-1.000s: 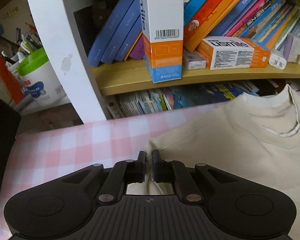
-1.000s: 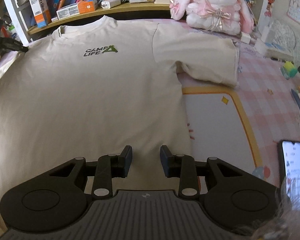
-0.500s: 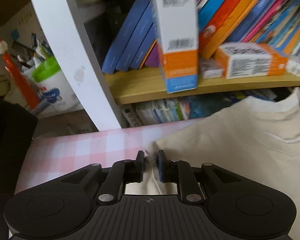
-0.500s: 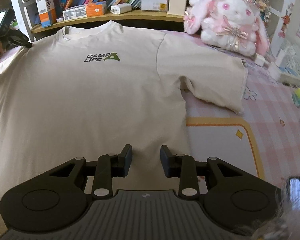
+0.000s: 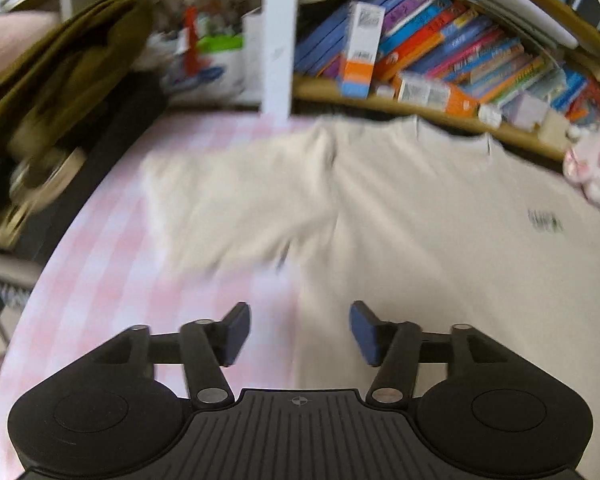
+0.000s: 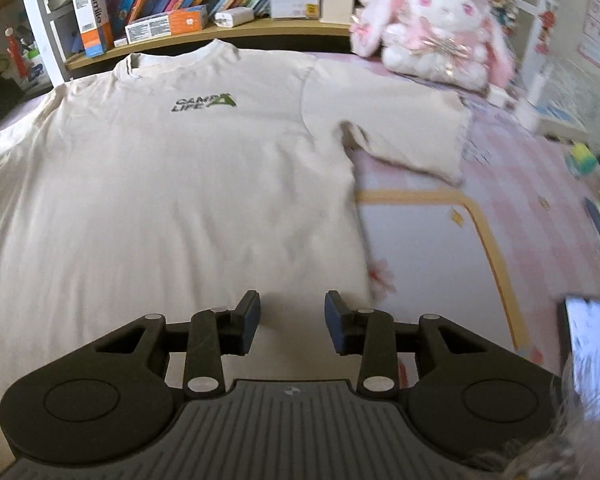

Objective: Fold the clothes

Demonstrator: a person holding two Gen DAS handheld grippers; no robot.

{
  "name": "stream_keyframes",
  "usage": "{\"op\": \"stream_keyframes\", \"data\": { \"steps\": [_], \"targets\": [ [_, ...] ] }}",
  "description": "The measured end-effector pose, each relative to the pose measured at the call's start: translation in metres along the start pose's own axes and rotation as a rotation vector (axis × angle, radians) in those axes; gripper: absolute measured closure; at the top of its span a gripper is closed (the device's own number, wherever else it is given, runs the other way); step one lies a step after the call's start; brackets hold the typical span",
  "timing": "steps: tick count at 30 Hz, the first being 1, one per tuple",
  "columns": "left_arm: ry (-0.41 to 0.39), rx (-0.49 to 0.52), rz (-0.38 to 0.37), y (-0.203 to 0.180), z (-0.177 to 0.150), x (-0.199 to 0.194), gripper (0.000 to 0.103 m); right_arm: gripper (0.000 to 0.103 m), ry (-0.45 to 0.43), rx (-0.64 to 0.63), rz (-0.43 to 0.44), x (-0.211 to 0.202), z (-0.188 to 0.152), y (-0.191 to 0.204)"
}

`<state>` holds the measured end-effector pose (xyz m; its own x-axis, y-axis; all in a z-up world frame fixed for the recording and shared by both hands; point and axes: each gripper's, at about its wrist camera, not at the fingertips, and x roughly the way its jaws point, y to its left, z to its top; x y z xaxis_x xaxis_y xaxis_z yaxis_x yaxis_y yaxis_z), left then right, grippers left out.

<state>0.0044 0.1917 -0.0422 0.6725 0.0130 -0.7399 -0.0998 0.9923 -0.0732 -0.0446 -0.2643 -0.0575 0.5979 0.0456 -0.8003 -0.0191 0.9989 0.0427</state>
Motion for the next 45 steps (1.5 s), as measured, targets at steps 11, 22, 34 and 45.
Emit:
{"op": "stream_keyframes", "data": {
  "steps": [11, 22, 34, 45],
  "targets": [
    [0.066, -0.111, 0.035, 0.016, -0.104, -0.065, 0.029, 0.067, -0.014, 0.117, -0.056, -0.049, -0.061, -0.012],
    [0.083, -0.082, 0.024, 0.015, -0.128, -0.078, 0.029, 0.062, -0.024, 0.192, -0.066, -0.064, -0.087, -0.020],
    [0.077, -0.064, -0.042, 0.015, -0.128, -0.077, 0.101, 0.094, -0.002, 0.163, -0.052, -0.067, -0.092, -0.014],
    [0.090, -0.064, -0.040, 0.014, -0.128, -0.078, 0.099, 0.096, -0.007, 0.164, -0.100, -0.067, -0.093, -0.010]
  ]
}}
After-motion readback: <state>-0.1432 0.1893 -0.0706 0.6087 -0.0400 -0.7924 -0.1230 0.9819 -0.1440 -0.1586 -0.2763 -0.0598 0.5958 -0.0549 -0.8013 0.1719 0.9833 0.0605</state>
